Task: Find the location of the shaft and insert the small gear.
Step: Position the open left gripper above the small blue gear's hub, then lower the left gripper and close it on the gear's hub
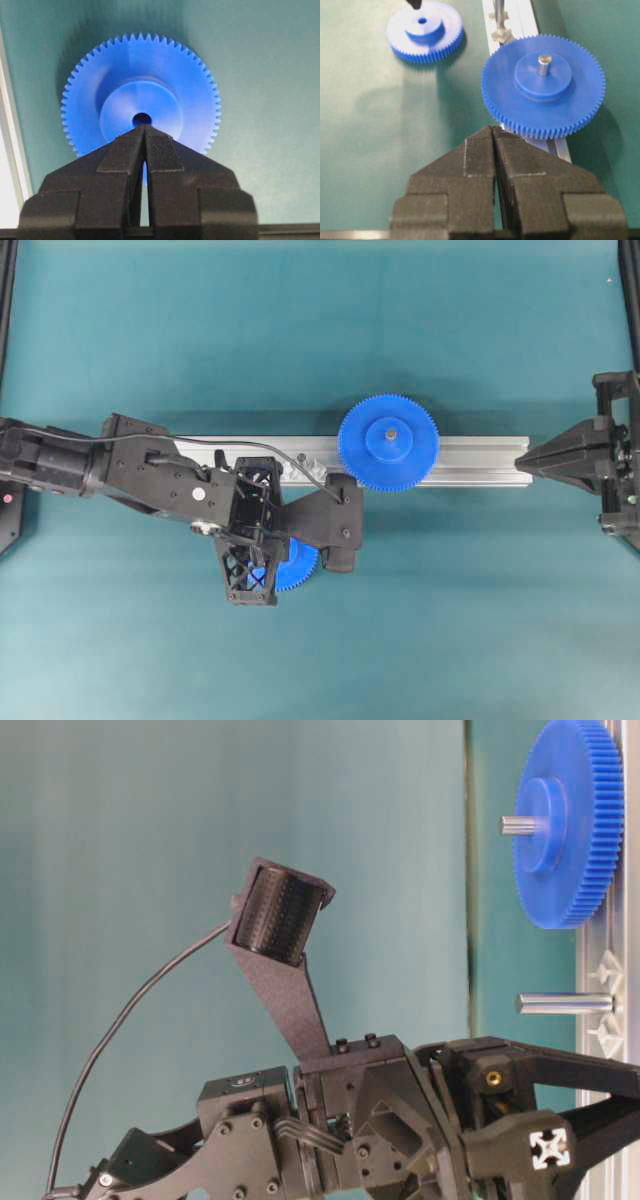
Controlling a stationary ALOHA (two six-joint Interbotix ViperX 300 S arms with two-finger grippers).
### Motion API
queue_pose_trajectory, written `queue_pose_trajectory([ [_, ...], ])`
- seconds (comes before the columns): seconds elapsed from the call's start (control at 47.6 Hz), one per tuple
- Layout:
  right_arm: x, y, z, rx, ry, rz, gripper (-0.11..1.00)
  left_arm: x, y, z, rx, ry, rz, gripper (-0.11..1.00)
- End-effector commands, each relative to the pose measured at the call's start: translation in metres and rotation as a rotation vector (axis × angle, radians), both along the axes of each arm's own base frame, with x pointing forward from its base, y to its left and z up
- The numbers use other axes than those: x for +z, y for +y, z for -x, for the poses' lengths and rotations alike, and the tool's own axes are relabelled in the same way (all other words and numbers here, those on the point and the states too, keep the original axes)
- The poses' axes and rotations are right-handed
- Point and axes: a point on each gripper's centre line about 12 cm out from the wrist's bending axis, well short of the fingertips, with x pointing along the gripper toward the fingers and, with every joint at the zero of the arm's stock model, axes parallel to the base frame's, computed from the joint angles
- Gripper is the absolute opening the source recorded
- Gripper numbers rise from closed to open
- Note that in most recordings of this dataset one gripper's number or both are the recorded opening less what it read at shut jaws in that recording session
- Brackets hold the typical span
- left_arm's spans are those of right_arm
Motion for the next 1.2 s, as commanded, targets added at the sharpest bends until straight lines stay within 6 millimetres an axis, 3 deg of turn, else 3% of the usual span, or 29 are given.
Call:
queue_pose_trajectory([
  [0.0,0.003,-0.001,-0.002,-0.008,-0.011,-0.011,0.02,0.011,-0.003,-0.004,-0.012,-0.035,0.001,0.00],
  [0.273,0.004,-0.001,-0.002,-0.008,-0.013,-0.010,0.02,0.006,-0.003,-0.003,-0.017,-0.046,0.000,0.01],
  [0.378,0.003,-0.001,-0.002,-0.008,-0.011,-0.011,0.02,0.004,-0.002,-0.002,-0.010,-0.043,0.001,0.08],
  [0.483,0.004,-0.001,-0.002,-0.008,-0.013,-0.010,0.02,0.002,0.000,-0.001,0.006,-0.031,0.004,0.26],
  [0.672,0.003,-0.001,-0.001,-0.017,-0.013,-0.029,0.02,0.002,0.000,-0.004,0.002,-0.057,0.003,0.81],
  [0.756,0.001,-0.001,-0.001,-0.021,-0.009,-0.037,0.02,0.001,-0.001,-0.004,0.000,-0.060,0.003,0.93],
  [1.176,0.002,-0.001,0.000,-0.021,-0.015,-0.038,0.02,-0.003,-0.001,-0.005,-0.003,-0.051,0.001,0.92],
])
